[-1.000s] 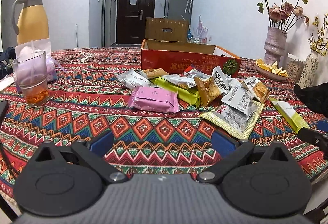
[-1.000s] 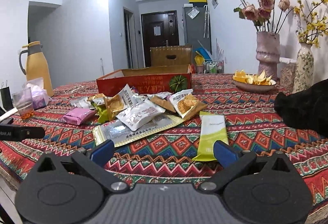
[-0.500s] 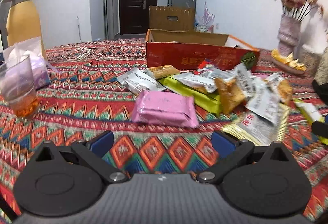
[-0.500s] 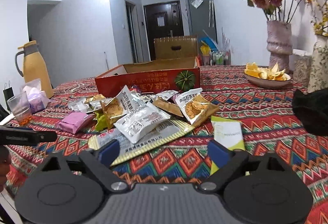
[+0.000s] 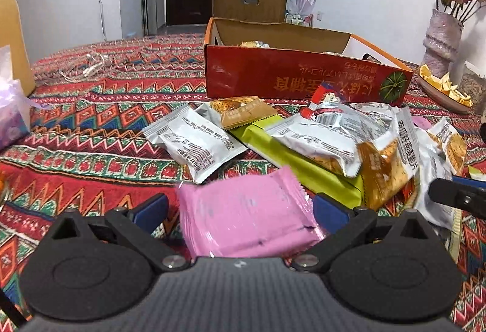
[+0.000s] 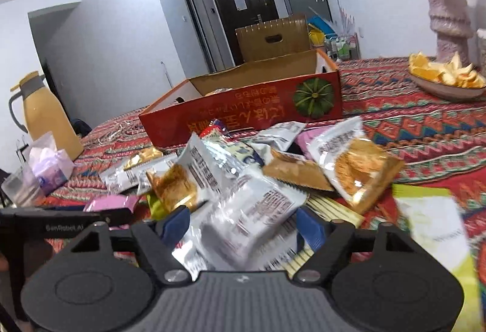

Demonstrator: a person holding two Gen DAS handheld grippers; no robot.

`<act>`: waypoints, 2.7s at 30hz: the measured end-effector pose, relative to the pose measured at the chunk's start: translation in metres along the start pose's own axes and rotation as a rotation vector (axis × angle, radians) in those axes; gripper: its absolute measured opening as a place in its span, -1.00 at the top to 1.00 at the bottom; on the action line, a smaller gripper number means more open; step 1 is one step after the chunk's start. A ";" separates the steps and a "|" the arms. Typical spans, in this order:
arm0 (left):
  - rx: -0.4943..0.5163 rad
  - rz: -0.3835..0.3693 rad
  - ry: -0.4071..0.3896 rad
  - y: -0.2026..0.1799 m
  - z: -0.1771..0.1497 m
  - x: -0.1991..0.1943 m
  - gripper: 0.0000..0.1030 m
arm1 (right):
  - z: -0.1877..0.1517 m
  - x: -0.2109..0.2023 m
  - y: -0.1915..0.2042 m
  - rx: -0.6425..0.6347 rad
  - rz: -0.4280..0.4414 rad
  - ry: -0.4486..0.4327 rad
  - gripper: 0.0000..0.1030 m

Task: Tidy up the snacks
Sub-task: 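Grasp the pink packet with the left tool while the right tool grasps a white packet, then lower both packets into the cardboard box and open both tools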

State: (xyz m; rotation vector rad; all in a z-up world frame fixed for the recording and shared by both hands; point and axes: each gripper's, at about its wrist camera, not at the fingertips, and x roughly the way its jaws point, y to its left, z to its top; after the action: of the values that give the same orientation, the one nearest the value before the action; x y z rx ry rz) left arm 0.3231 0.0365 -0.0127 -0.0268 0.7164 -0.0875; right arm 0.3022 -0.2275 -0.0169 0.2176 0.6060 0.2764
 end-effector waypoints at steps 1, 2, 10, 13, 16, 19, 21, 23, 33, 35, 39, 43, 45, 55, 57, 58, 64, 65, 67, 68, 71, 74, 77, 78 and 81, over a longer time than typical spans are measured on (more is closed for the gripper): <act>-0.012 -0.003 0.014 0.002 0.001 0.003 -1.00 | 0.002 0.003 0.000 0.002 0.006 0.001 -0.49; -0.020 -0.006 0.020 0.004 0.002 0.004 -1.00 | 0.003 0.007 0.002 -0.003 0.004 0.000 -0.46; -0.028 -0.031 0.013 0.005 -0.005 -0.009 -0.87 | 0.001 0.014 0.020 -0.125 -0.093 0.013 -0.31; -0.013 -0.071 0.020 0.002 -0.011 -0.021 -0.87 | -0.004 0.005 0.019 -0.122 -0.102 0.012 -0.31; -0.014 -0.079 0.018 -0.003 -0.020 -0.033 -0.90 | -0.010 -0.004 0.020 -0.123 -0.111 0.013 -0.31; 0.004 -0.091 0.010 -0.008 -0.031 -0.041 -0.89 | -0.018 -0.012 0.020 -0.127 -0.113 0.015 -0.22; 0.022 -0.077 -0.010 -0.011 -0.036 -0.043 -0.67 | -0.020 -0.016 0.019 -0.119 -0.094 0.012 0.08; 0.053 -0.048 -0.003 -0.016 -0.037 -0.047 -0.55 | -0.021 -0.018 0.020 -0.130 -0.111 0.015 0.12; 0.155 -0.086 -0.098 -0.039 -0.045 -0.066 -0.93 | -0.029 -0.043 0.020 -0.164 -0.120 0.010 0.15; 0.139 -0.061 -0.068 -0.039 -0.039 -0.051 -0.88 | -0.029 -0.047 0.020 -0.169 -0.122 0.006 0.16; 0.056 -0.119 -0.039 -0.031 -0.037 -0.037 -0.40 | -0.029 -0.058 0.021 -0.175 -0.123 -0.015 0.16; 0.070 -0.091 -0.051 -0.032 -0.043 -0.046 -0.21 | -0.032 -0.067 0.019 -0.175 -0.137 -0.014 0.16; 0.051 -0.107 -0.048 -0.030 -0.048 -0.054 -0.21 | -0.034 -0.070 0.019 -0.178 -0.140 -0.010 0.16; 0.015 -0.095 -0.122 -0.023 -0.041 -0.098 -0.21 | -0.039 -0.075 0.016 -0.177 -0.124 -0.011 0.16; -0.004 -0.097 -0.125 -0.021 -0.033 -0.097 -0.21 | -0.036 -0.071 0.014 -0.176 -0.124 -0.009 0.16; -0.012 -0.100 -0.123 -0.020 -0.028 -0.096 -0.21 | -0.034 -0.070 0.013 -0.177 -0.122 -0.009 0.16; -0.015 -0.099 -0.142 -0.013 0.004 -0.083 -0.21 | -0.007 -0.065 0.006 -0.213 -0.123 -0.043 0.16; -0.019 -0.100 -0.143 -0.010 0.010 -0.080 -0.21 | 0.000 -0.063 0.005 -0.227 -0.133 -0.053 0.16; -0.025 -0.107 -0.147 -0.005 0.026 -0.073 -0.21 | 0.015 -0.061 0.001 -0.241 -0.138 -0.067 0.16; -0.026 -0.111 -0.153 -0.003 0.033 -0.070 -0.21 | 0.024 -0.059 -0.001 -0.248 -0.131 -0.074 0.16; -0.018 -0.110 -0.174 0.001 0.059 -0.055 -0.21 | 0.052 -0.052 -0.005 -0.294 -0.122 -0.108 0.16; -0.005 -0.095 -0.191 0.003 0.089 -0.033 -0.22 | 0.087 -0.040 -0.008 -0.359 -0.152 -0.169 0.17; -0.023 -0.124 -0.181 0.007 0.122 -0.006 -0.21 | 0.125 -0.025 -0.013 -0.371 -0.136 -0.205 0.16; -0.028 -0.136 -0.175 0.007 0.132 0.003 -0.21 | 0.139 -0.017 -0.013 -0.378 -0.127 -0.209 0.16; -0.043 -0.151 -0.151 0.006 0.164 0.036 -0.21 | 0.179 0.017 -0.018 -0.392 -0.115 -0.191 0.16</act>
State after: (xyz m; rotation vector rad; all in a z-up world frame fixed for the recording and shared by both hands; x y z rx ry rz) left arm 0.4583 0.0386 0.0867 -0.1274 0.5648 -0.2127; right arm 0.4233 -0.2606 0.1123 -0.1670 0.3639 0.2547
